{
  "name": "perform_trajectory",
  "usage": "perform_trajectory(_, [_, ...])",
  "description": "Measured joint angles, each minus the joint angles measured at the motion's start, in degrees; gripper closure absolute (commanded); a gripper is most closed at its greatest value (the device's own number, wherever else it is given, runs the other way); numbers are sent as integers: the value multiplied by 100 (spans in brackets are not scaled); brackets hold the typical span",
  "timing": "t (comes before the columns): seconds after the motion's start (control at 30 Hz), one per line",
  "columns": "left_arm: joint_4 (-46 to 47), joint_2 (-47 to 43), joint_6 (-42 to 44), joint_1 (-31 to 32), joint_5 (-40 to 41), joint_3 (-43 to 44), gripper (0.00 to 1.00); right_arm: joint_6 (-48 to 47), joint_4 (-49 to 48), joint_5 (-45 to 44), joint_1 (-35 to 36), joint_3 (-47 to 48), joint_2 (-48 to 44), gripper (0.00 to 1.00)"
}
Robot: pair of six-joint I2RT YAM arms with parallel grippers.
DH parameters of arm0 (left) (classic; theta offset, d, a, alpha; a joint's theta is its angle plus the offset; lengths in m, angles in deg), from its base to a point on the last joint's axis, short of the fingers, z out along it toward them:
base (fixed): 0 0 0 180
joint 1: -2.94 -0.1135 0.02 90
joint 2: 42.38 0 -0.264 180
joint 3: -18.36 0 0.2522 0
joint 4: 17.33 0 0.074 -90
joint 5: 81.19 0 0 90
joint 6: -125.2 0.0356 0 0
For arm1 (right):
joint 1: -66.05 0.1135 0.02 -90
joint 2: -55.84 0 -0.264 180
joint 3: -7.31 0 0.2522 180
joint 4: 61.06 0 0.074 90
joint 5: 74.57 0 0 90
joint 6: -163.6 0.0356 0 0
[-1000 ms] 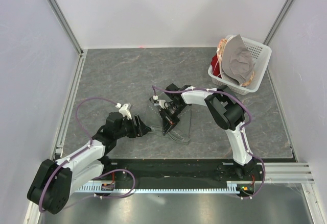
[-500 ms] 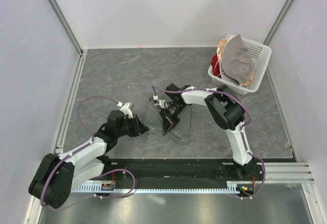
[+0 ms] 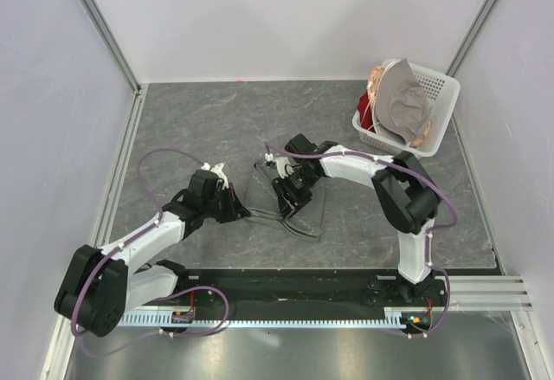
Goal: Fold the napkin, place the utensils inside, and roll it up
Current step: Roll the napkin with the utensil
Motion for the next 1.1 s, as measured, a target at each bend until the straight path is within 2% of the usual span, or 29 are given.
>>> perform_trajectory(0.17, [-485, 271, -94, -7, 11, 354, 98, -101, -389, -973, 267, -564, -1032, 24])
perform_trajectory(0.43, [-761, 372, -129, -179, -103, 553, 98, -299, -1443, -2789, 1493, -1506, -2129, 16])
perform_trajectory(0.6, [-835, 433, -127, -275, -234, 555, 98, -417, -2028, -3731, 2052, -1954, -2212, 16])
perform_trajectory(0.8, [-852, 439, -129, -365, -339, 555, 98, -518, -2487, -4522, 2448, -2070, -2092, 17])
perform_trajectory(1.0, [-857, 439, -129, -426, -380, 555, 98, -610, -2789, -5174, 2573, -2090, -1812, 21])
perform_trajectory(1.1, [-863, 439, -127, -472, -411, 555, 98, -678, -2835, -5311, 2570, -2109, -1700, 26])
